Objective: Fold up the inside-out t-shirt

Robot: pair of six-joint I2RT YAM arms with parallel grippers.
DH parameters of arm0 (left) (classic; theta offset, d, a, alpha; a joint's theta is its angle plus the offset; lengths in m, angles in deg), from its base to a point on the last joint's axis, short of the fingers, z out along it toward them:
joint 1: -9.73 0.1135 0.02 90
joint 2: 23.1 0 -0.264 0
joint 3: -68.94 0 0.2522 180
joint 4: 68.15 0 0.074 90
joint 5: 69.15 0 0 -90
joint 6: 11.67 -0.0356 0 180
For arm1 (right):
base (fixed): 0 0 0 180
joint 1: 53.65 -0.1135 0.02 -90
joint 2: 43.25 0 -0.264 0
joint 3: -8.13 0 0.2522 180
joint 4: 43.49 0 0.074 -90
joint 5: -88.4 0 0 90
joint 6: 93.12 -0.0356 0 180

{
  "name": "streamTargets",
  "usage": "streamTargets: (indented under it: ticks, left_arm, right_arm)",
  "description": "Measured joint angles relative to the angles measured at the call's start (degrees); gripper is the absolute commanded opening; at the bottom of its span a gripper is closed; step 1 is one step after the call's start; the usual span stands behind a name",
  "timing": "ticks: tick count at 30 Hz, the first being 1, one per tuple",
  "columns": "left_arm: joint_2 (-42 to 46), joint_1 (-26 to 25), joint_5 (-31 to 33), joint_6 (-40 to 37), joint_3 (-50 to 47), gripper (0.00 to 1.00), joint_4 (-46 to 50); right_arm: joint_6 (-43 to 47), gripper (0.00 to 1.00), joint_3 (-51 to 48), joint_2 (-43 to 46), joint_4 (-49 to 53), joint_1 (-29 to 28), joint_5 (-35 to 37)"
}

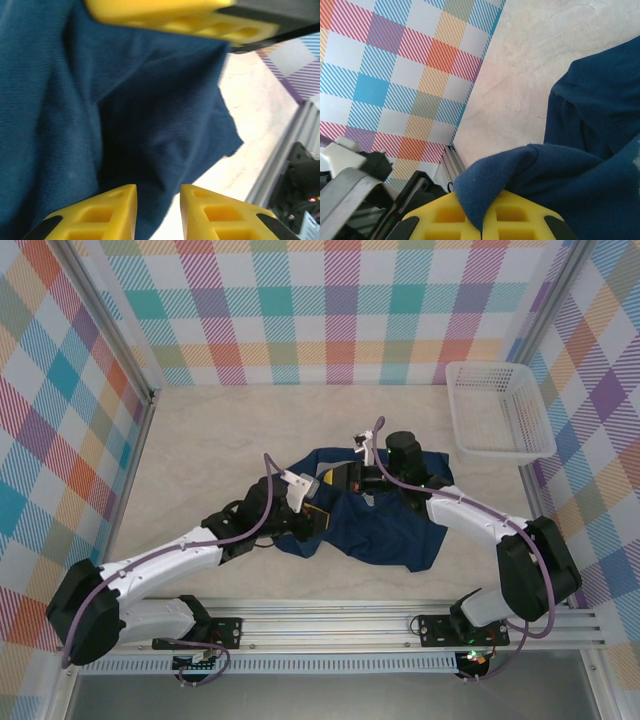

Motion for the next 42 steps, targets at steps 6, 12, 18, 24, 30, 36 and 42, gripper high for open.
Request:
streamTargets:
  ticks: [6,12,18,24,30,36,42]
  left_arm:
    - [-3.7,1.5,3.4,0.3,1.4,0.34,-0.5]
    - [-5.2,4.3,5.9,1.6,1.5,0.41,-1.1]
    - [-8.5,4.6,3.8,1.6,3.4,0.43,-2.3]
    - [-10.5,4.6,1.5,1.0,4.9,0.26,-4.0]
    - [-9.4,4.6,-0.2,0.8,5.5,0.01,-4.0]
    - [-3.0,5.0,-2.8,1.4,5.6,0.00,-2.0]
    - [0.3,7.6,-4.6,5.7,9.2,0.00,4.4]
  right_arm:
    - [-1.0,0.00,0.0,0.0,-0.2,0.4,-0.5]
    - [-1.5,0.00,0.0,0.0,-0.9,0.7,-0.9]
    - [-1.8,0.00,-0.2,0.0,-2.0,0.7,-0.9]
    - [-1.8,0.00,-0.4,0.0,-2.3,0.8,-0.9]
    - [0.2,0.00,-0.8,0.8,0.1,1.8,0.5]
    - [5.6,0.16,-0.8,3.3,4.8,1.7,4.0]
    - [15.2,0.42,-0.2,8.8,13.3,1.8,10.7]
